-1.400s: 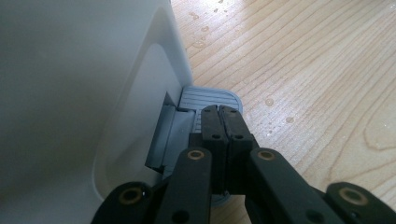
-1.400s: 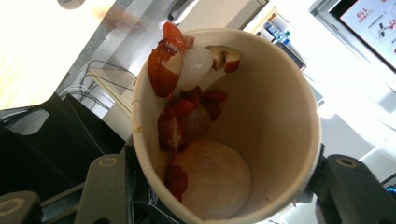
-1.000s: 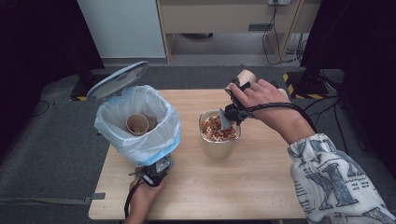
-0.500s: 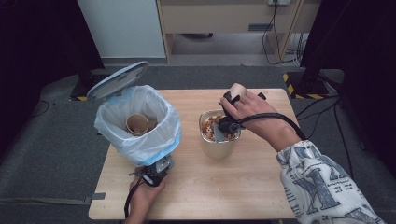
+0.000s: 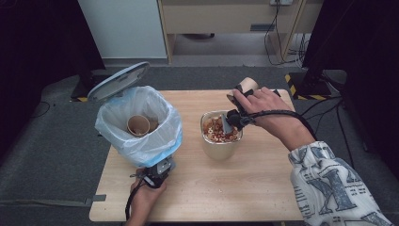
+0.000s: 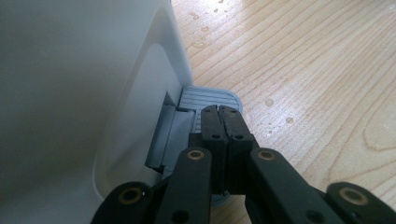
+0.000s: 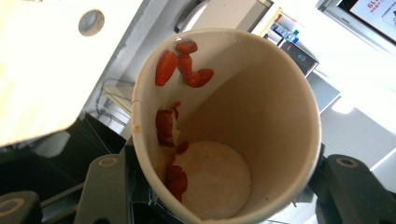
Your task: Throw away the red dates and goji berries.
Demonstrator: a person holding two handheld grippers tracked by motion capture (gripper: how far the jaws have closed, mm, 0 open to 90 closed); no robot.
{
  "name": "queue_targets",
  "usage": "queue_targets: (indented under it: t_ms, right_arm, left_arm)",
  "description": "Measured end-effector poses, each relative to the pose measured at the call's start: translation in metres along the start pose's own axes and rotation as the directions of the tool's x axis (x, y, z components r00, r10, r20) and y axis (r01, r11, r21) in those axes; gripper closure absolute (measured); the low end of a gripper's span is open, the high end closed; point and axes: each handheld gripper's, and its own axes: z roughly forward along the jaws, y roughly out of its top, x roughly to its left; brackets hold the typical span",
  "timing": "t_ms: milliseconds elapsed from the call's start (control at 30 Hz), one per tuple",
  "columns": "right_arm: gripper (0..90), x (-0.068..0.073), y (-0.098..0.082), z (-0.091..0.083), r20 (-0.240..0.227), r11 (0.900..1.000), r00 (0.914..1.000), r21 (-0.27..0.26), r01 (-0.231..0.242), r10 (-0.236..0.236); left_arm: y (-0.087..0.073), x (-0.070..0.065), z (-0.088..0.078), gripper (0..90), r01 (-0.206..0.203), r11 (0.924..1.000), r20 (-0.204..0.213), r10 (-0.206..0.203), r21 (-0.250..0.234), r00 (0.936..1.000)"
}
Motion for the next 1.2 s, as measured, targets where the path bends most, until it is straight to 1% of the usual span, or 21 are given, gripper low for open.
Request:
queue_targets:
  t_ms: [67,100,133,233,300,367,400,500,600,700,767,800,833,867,967,1000,1033,1067,1100,1167,1200]
  right_arm:
    - [42.1,0.000,0.000,0.000,-0.002,1.000,0.9998,-0.006,-0.020,0.020]
    - [41.9,-0.001,-0.001,-0.001,-0.007,0.995,0.9957,-0.032,-0.092,0.092]
    - [41.7,-0.001,-0.002,-0.001,-0.011,0.993,0.9939,-0.038,-0.110,0.110]
    - [41.4,-0.001,-0.005,0.000,-0.027,0.977,0.9789,-0.068,-0.204,0.203]
    - [41.3,0.000,-0.006,0.000,-0.042,0.962,0.9652,-0.086,-0.261,0.258]
    - [41.3,0.001,-0.008,0.002,-0.051,0.950,0.9543,-0.093,-0.298,0.294]
    - [41.3,0.001,-0.008,0.002,-0.051,0.950,0.9543,-0.093,-0.298,0.294]
    - [41.3,0.003,-0.013,0.004,-0.071,0.930,0.9353,-0.106,-0.353,0.347]
    - [41.2,0.003,-0.016,0.004,-0.082,0.914,0.9212,-0.122,-0.388,0.380]
    - [41.1,0.003,-0.019,0.003,-0.102,0.893,0.9037,-0.140,-0.427,0.416]
    - [41.1,0.004,-0.022,0.003,-0.117,0.875,0.8877,-0.154,-0.459,0.445]
    - [41.1,0.004,-0.022,0.003,-0.117,0.875,0.8877,-0.154,-0.459,0.445]
    - [41.0,0.004,-0.025,0.003,-0.135,0.853,0.8689,-0.170,-0.494,0.476]
    - [41.0,0.004,-0.027,0.003,-0.143,0.840,0.8577,-0.177,-0.513,0.494]
    - [41.0,0.006,-0.035,0.003,-0.181,0.784,0.8085,-0.199,-0.588,0.560]
    - [41.0,0.006,-0.035,0.003,-0.181,0.784,0.8085,-0.199,-0.588,0.560]
    - [41.1,0.007,-0.040,0.003,-0.217,0.737,0.7676,-0.216,-0.640,0.603]
    - [41.1,0.008,-0.042,0.003,-0.237,0.716,0.7479,-0.219,-0.663,0.620]
    - [41.1,0.008,-0.044,0.003,-0.267,0.687,0.7215,-0.223,-0.691,0.639]
    - [41.1,0.011,-0.049,0.004,-0.289,0.653,0.6889,-0.224,-0.724,0.665]
    - [41.1,0.011,-0.049,0.004,-0.289,0.653,0.6889,-0.224,-0.724,0.665]
  left_arm:
    - [0.000,0.000,0.000,88.2,-0.001,1.0000,0.000,0.001,0.000,1.0000]
    - [0.000,0.000,0.000,88.2,0.000,1.0000,0.002,0.000,0.000,1.0000]
    - [0.000,0.000,0.000,88.2,-0.001,1.0000,0.000,0.001,0.000,1.0000]
    - [0.000,0.000,0.000,88.0,-0.001,1.0000,0.000,0.001,0.001,1.0000]
    - [0.000,0.000,0.000,87.9,0.002,1.0000,0.000,-0.002,0.001,1.0000]
    - [0.000,0.000,0.000,87.9,0.001,1.0000,0.001,-0.001,0.001,1.0000]
    - [0.000,0.000,0.000,87.9,0.001,1.0000,0.001,-0.001,0.001,1.0000]
    - [0.000,0.000,0.000,87.9,0.001,1.0000,0.001,-0.001,0.002,1.0000]
    - [0.000,0.000,0.000,87.9,0.001,1.0000,0.001,-0.001,0.001,1.0000]
    - [0.000,0.000,0.000,87.9,0.000,1.0000,0.000,0.000,-0.001,1.0000]
    - [0.000,0.000,0.000,87.9,0.000,1.0000,0.000,0.000,-0.002,1.0000]
    - [0.000,0.000,0.000,87.9,0.000,1.0000,0.000,0.000,-0.002,1.0000]
    - [-0.001,0.000,0.000,87.9,0.000,1.0000,0.000,0.000,-0.003,1.0000]
    - [-0.001,0.000,0.000,87.9,0.000,1.0000,0.001,0.000,-0.002,1.0000]
    - [-0.001,0.000,0.000,87.9,0.001,1.0000,0.000,-0.001,-0.003,1.0000]
    - [-0.001,0.000,0.000,87.9,0.001,1.0000,0.000,-0.001,-0.003,1.0000]
    - [0.000,0.002,-0.001,87.9,-0.015,0.9999,-0.002,0.015,0.007,0.9999]
    - [0.000,0.001,-0.001,87.9,-0.012,0.9999,-0.002,0.012,0.004,0.9999]
    - [0.000,0.001,-0.001,87.9,-0.010,0.9999,-0.002,0.010,0.004,0.9999]
    - [0.000,0.001,-0.001,87.9,-0.011,0.9999,-0.003,0.011,0.004,0.9999]
    - [0.000,0.001,-0.001,87.9,-0.011,0.9999,-0.003,0.011,0.004,0.9999]
